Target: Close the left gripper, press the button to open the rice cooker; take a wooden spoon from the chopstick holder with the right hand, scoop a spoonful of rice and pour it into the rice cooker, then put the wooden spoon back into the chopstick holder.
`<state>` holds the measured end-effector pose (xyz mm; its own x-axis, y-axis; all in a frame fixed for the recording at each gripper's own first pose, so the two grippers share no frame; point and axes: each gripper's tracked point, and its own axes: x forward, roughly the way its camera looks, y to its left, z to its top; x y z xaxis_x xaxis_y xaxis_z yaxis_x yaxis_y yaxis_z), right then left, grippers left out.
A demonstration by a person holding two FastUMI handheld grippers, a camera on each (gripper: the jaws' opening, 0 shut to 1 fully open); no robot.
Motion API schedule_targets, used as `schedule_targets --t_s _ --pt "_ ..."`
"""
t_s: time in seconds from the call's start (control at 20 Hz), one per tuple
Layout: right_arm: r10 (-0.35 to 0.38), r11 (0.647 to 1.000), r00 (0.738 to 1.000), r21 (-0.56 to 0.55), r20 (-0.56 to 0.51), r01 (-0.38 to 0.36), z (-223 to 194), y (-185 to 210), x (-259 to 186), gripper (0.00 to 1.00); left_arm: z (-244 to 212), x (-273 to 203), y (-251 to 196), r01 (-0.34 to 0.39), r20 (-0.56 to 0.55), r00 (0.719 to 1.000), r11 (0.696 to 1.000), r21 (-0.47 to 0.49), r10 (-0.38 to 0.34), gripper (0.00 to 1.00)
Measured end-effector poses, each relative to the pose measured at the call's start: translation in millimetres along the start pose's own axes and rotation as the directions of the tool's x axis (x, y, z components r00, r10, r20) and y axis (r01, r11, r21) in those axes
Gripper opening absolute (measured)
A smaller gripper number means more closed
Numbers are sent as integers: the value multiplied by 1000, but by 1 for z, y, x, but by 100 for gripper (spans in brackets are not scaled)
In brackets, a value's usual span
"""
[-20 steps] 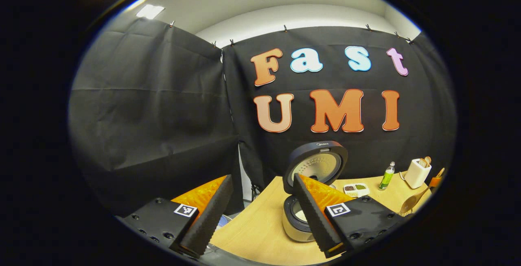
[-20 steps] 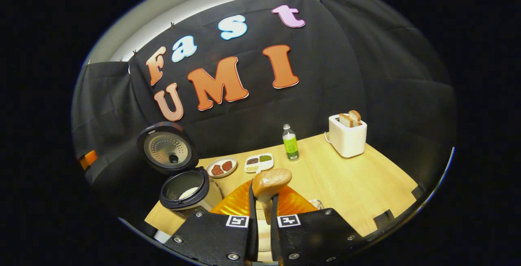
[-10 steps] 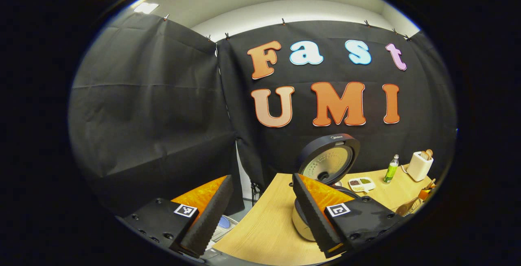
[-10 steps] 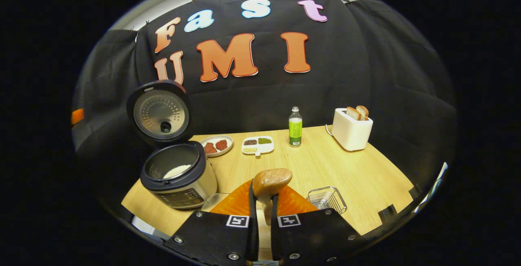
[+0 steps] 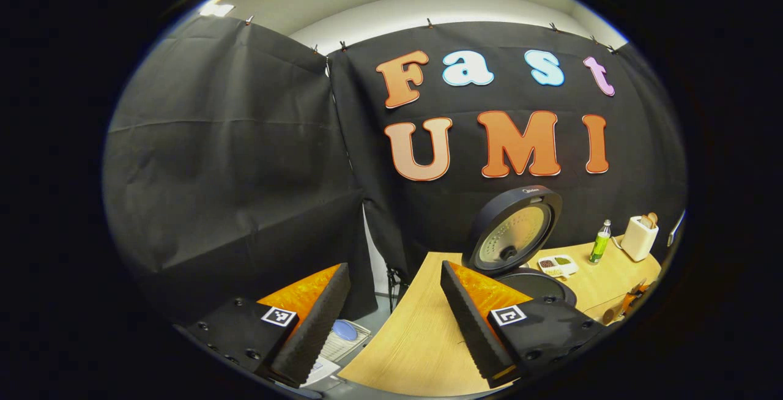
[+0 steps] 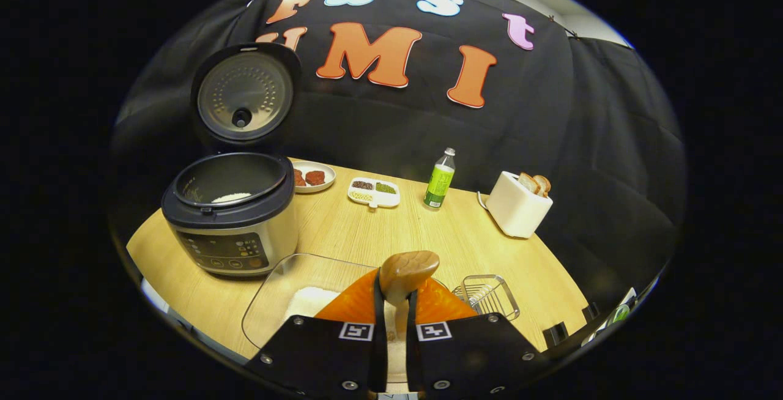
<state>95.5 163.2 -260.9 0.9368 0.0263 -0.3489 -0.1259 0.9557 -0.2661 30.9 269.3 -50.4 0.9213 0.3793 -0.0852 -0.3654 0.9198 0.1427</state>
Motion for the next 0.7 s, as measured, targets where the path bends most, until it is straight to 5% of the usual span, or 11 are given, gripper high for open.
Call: schedule_targets --t_s 0.2,0.5,0.7 --pt "-15 999 1000 48 24 13 -2 3 5 11 -8 2 8 -1 -19 1000 1000 20 1 97" --pt "57 975 998 214 33 -63 2 22 4 11 -24 3 10 7 -56 998 1000 2 -7 97" --pt "178 891 983 416 45 -181 7 47 3 11 -30 4 11 15 -70 997 1000 10 -15 97"
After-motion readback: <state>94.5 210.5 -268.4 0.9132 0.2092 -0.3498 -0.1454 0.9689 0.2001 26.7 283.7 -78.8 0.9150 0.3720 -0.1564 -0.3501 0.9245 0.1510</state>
